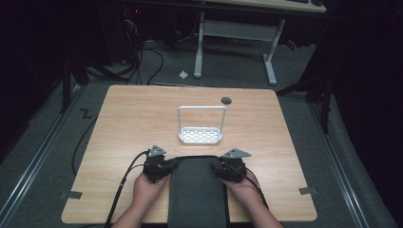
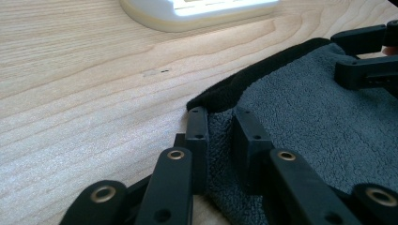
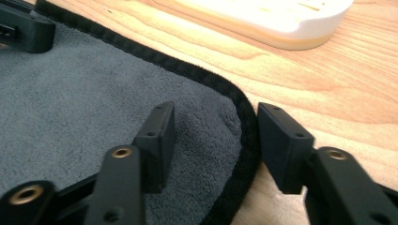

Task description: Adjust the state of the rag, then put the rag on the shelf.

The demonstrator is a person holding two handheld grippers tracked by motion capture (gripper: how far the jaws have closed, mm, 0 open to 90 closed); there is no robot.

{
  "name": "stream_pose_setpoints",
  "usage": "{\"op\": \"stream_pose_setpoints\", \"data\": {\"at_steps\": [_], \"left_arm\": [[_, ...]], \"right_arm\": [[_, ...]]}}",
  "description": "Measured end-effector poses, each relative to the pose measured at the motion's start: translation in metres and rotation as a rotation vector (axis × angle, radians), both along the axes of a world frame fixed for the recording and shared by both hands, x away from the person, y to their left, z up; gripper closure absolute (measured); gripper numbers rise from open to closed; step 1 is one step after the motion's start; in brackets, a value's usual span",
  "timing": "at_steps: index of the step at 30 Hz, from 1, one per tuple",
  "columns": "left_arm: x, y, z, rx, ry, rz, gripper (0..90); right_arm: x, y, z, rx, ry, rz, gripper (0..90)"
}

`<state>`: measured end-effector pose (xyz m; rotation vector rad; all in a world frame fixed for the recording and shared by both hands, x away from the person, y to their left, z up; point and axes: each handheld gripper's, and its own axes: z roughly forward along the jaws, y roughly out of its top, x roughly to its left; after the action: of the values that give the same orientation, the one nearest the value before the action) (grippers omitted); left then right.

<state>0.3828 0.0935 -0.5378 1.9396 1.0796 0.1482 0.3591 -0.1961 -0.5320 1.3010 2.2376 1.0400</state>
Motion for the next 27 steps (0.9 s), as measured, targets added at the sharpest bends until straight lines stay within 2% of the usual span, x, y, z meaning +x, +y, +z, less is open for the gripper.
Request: {"op": "stream_pose_setpoints", "data": {"at_steps": [4,8,11,14,21,25,27], "left_arm": [[0.000,0.001,0.000,-0.005,0.004,-0.004,77.5],[-0.001,0.001,0.000,-0.002,0.003,-0.006,78.0],[-0.001,0.001,0.000,-0.001,-0.001,-0.004,78.8],[-0.002,0.001,0.000,-0.009,-0.007,-0.005,80.4],[-0.003,0.005,0.003,-0.048,-0.026,-0.008,83.4],[-0.004,0.006,0.005,-0.059,-0.049,-0.002,84.5],[-0.006,0.007,0.008,-0.078,-0.061,0.009,84.5]], "right_arm": [[-0.004,0.003,0.000,0.011,0.007,0.020,69.5],[-0.004,0.005,0.000,0.022,0.013,0.048,77.9],[-0.004,0.007,0.001,0.003,0.006,0.061,79.7],[-0.007,0.007,0.003,-0.016,-0.030,0.064,79.8],[-0.013,0.006,0.007,0.003,-0.059,0.055,79.5],[-0.017,0.004,0.014,0.020,-0.094,0.056,79.5],[-0.018,0.005,0.017,0.021,-0.109,0.058,79.5]]}}
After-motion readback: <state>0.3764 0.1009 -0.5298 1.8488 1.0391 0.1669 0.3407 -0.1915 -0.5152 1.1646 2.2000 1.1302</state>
